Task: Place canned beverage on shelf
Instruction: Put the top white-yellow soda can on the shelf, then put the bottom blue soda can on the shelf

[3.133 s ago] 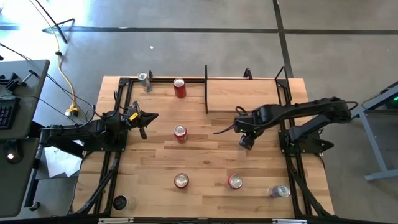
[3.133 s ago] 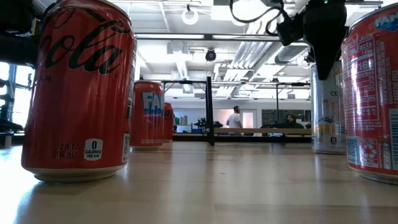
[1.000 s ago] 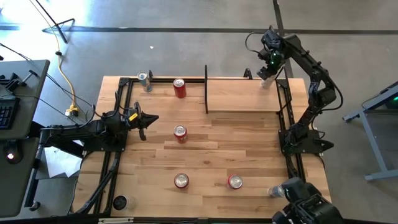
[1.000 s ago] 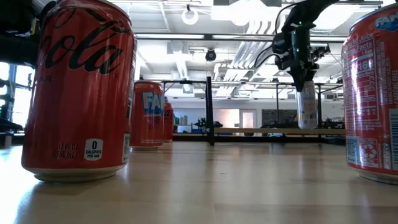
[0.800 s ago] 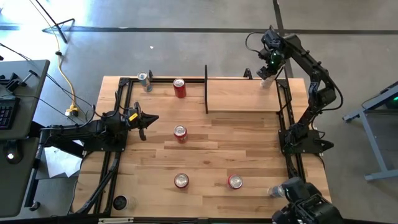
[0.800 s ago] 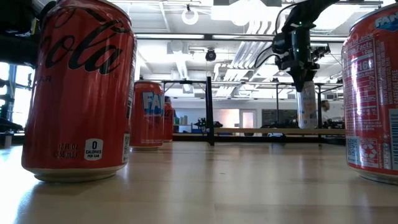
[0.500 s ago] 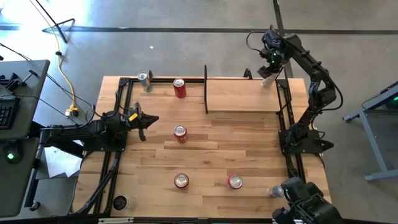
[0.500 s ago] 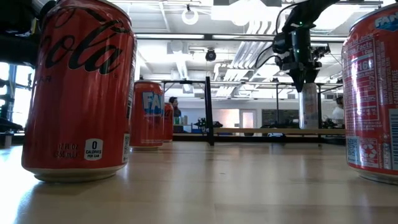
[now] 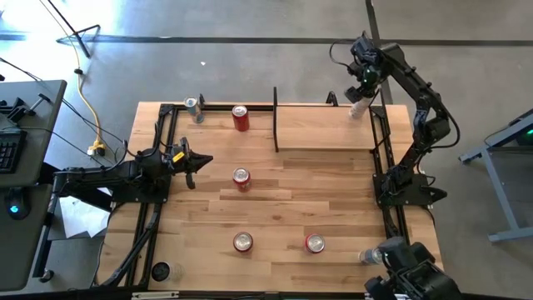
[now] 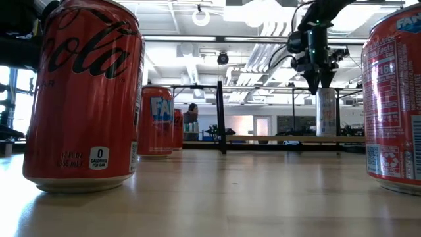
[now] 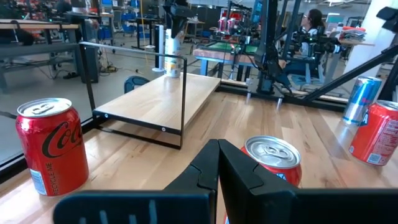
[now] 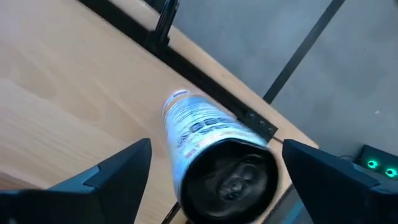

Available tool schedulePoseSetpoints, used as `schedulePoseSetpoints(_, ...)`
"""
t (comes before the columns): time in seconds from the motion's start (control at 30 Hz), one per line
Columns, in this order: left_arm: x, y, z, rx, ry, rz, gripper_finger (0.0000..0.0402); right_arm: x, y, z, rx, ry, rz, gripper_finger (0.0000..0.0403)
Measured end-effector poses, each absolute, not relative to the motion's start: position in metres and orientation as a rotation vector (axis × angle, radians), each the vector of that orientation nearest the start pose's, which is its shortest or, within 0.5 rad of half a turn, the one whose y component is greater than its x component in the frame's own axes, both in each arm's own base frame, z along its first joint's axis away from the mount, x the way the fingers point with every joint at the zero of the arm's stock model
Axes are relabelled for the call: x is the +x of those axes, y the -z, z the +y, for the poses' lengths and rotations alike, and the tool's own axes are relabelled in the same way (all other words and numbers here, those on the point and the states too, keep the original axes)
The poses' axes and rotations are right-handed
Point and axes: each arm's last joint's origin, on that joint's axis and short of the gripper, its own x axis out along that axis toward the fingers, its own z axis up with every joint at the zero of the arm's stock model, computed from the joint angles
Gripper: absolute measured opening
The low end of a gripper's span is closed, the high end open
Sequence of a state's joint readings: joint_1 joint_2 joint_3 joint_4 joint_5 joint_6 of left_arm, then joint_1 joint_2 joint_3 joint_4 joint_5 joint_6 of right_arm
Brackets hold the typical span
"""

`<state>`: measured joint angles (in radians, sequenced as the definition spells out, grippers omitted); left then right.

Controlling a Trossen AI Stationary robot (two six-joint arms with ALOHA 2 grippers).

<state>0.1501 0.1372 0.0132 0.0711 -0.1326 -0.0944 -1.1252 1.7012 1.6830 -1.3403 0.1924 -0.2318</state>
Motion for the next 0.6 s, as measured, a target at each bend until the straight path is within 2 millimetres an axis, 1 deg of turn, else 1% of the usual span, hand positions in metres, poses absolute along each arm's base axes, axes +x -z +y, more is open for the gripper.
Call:
schedulePoseSetpoints(0.23, 0.104, -0.164, 0.02, -0.103, -0.286, 0.039, 0.0, 0.132, -0.366, -0.287, 0.452, 0.98, 1.328, 0.0348)
schedulePoseSetpoints(0.3, 0.104, -0.164, 0.02, -0.104, -0.285, 0.038, 0.0, 0.133, -0.377, -0.282, 0.46, 0.99, 1.315, 0.0344)
schedulePoseSetpoints(0.37, 0.104, -0.164, 0.02, -0.115, -0.285, 0.037, 0.0, 0.136, -0.385, -0.273, 0.459, 0.97, 1.317, 0.033)
schedulePoseSetpoints(0.47, 0.104, -0.164, 0.02, -0.129, -0.286, 0.035, 0.0, 0.149, -0.394, -0.255, 0.387, 0.921, 1.268, 0.0282)
schedulePoseSetpoints(0.53, 0.104, -0.164, 0.019, -0.13, -0.285, 0.035, 0.0, 0.158, -0.399, -0.24, 0.337, 0.881, 1.222, 0.0232)
schedulePoseSetpoints(0.6, 0.104, -0.164, 0.019, -0.13, -0.274, 0.035, 0.0, 0.168, -0.403, -0.223, 0.284, 0.826, 1.141, 0.0172)
